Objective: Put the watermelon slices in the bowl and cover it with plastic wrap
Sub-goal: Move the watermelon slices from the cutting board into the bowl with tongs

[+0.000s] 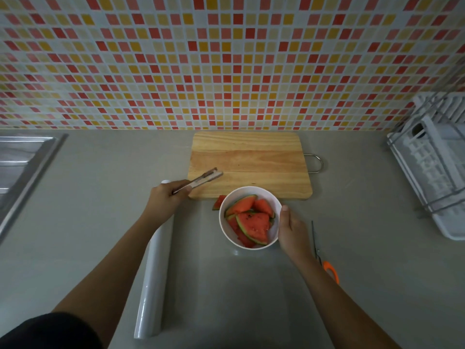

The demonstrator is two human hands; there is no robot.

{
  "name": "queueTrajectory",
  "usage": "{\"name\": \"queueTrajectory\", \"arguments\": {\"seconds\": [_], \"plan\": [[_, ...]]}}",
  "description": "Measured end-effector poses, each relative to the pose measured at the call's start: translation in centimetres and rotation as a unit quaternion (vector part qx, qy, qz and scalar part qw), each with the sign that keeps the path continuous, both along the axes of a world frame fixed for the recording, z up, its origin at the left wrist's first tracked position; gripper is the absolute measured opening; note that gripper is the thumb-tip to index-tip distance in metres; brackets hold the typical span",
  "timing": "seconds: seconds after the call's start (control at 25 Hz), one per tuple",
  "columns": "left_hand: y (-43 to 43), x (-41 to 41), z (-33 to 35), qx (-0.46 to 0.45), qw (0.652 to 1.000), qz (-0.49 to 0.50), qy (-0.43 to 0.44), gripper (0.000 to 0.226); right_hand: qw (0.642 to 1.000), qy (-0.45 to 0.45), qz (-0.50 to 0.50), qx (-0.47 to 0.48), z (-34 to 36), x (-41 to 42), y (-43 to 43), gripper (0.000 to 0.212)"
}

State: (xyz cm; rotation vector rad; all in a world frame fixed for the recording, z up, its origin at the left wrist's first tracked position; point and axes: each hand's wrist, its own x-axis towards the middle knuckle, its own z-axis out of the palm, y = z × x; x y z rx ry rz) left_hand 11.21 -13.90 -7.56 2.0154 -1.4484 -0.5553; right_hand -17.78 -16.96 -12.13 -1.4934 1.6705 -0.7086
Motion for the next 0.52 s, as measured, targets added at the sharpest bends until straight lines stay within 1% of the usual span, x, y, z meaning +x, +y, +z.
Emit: {"name": "queueTrajectory", "arguments": {"seconds": [0.08, 0.16, 0.28, 0.36, 0.52], "plan": [[0.6, 0.4, 0.5, -0.028, 0.996, -0.072, -0.045, 0.022, 1.000, 0.003, 0.003, -0.006, 0.0, 0.0, -0.1, 0.041], [1.2, 1.2, 0.9, -0.039, 0.991, -0.116, -0.063, 0.024, 1.000, 0.001, 0.002, -0.013, -0.2, 0.0, -0.1, 0.040], [1.1, 2.1, 0.9, 0.007, 0.989, -0.128, -0.078, 0.026, 1.000, -0.007, -0.001, -0.017, -0.2, 0.1, -0.1, 0.038], [0.7, 1.9, 0.7, 0.045, 0.987, -0.135, -0.074, 0.024, 1.000, -0.011, -0.005, -0.013, -0.3, 0.1, -0.1, 0.038], [0.0, 1.3, 0.4, 0.071, 0.986, -0.143, -0.051, 0.021, 1.000, -0.008, -0.008, -0.006, -0.5, 0.0, -0.1, 0.043]]}}
